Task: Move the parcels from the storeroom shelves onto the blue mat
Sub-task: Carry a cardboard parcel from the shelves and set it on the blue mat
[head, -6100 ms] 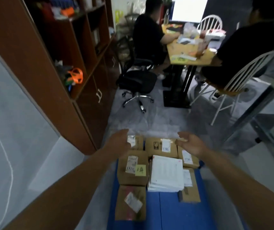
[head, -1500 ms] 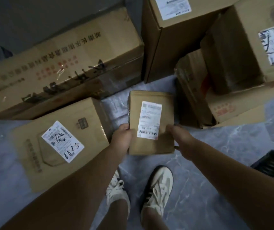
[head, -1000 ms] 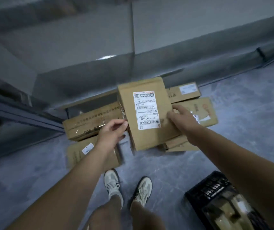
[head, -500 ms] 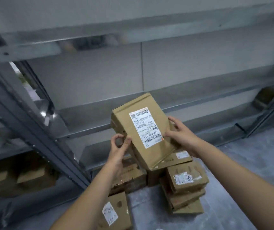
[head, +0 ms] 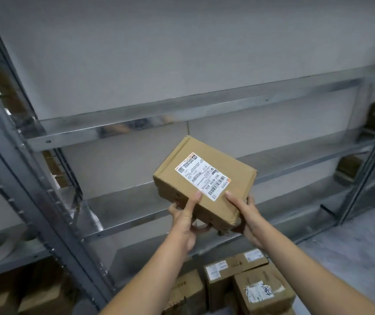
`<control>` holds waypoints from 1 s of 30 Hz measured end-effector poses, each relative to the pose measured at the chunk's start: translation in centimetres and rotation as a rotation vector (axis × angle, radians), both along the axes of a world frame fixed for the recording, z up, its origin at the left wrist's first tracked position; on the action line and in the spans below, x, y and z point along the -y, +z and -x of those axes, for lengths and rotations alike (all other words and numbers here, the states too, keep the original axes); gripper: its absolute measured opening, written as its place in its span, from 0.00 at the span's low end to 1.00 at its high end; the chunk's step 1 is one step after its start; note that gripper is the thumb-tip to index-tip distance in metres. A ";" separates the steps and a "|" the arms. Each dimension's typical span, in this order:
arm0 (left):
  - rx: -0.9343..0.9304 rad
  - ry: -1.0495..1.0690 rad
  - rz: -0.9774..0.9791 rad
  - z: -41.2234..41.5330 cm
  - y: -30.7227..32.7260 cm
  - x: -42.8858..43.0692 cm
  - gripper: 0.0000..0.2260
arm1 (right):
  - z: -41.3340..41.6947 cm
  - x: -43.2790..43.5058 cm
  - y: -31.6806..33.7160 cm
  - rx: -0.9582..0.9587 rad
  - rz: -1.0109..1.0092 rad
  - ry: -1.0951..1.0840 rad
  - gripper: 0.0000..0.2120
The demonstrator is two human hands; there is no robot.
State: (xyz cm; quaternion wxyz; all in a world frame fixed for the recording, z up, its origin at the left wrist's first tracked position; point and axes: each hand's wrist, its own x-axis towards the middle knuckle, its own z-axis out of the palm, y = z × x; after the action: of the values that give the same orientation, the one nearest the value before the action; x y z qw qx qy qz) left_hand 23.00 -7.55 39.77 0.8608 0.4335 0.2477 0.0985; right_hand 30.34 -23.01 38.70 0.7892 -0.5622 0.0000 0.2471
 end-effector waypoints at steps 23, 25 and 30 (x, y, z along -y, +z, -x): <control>0.107 -0.185 -0.231 -3.1 9.6 -9.3 0.29 | -4.5 3.9 8.6 0.096 0.154 0.269 0.30; 0.115 -0.132 -0.222 -3.2 8.9 -8.9 0.31 | -4.4 3.0 9.0 0.088 0.130 0.130 0.29; 0.125 -0.114 -0.051 -2.9 7.0 -6.7 0.42 | -3.7 0.4 7.8 0.060 0.006 -0.449 0.26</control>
State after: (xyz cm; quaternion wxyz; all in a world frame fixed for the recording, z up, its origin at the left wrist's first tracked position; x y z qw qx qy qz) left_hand 25.90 -0.88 46.75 0.8677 0.4614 0.1656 0.0825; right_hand 34.05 -23.42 46.52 0.8223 -0.5576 0.1026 0.0483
